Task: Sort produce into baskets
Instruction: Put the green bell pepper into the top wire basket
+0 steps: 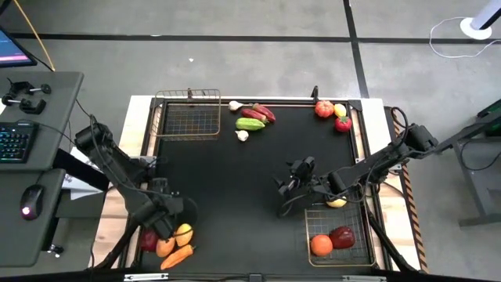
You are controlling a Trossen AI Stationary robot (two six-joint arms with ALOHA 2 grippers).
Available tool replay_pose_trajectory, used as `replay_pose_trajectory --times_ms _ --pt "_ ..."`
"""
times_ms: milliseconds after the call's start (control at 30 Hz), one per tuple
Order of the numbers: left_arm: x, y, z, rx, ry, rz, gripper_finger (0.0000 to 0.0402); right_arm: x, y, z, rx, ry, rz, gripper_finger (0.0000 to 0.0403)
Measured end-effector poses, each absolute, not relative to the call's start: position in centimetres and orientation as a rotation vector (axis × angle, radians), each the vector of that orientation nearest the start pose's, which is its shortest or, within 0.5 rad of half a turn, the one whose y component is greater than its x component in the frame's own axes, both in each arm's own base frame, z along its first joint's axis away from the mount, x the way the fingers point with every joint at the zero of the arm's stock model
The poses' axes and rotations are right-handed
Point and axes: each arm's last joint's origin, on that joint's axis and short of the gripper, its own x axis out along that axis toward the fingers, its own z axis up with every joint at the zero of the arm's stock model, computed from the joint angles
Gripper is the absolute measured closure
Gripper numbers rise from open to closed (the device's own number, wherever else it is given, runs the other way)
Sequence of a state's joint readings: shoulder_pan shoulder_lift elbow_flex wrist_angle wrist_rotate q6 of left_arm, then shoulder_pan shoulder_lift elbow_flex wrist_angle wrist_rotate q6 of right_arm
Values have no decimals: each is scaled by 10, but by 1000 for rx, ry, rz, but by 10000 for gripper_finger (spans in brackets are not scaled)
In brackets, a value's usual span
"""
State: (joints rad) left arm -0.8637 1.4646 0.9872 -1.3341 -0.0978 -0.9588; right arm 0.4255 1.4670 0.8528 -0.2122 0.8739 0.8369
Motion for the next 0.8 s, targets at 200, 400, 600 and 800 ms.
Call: replay_pose_trajectory --times_ms 200,400,600,800 --pt "148 -155 222 -236 1529 583 80 270 98 210 290 431 -651 36" --pt "149 -153 221 -464 1445 807 80 270 98 210 290 431 -651 36" --pt "142 -146 209 -486 1441 921 80 270 98 210 295 439 -641 36" --pt "141 -144 201 -500 1421 939 80 270 98 210 294 440 -641 36"
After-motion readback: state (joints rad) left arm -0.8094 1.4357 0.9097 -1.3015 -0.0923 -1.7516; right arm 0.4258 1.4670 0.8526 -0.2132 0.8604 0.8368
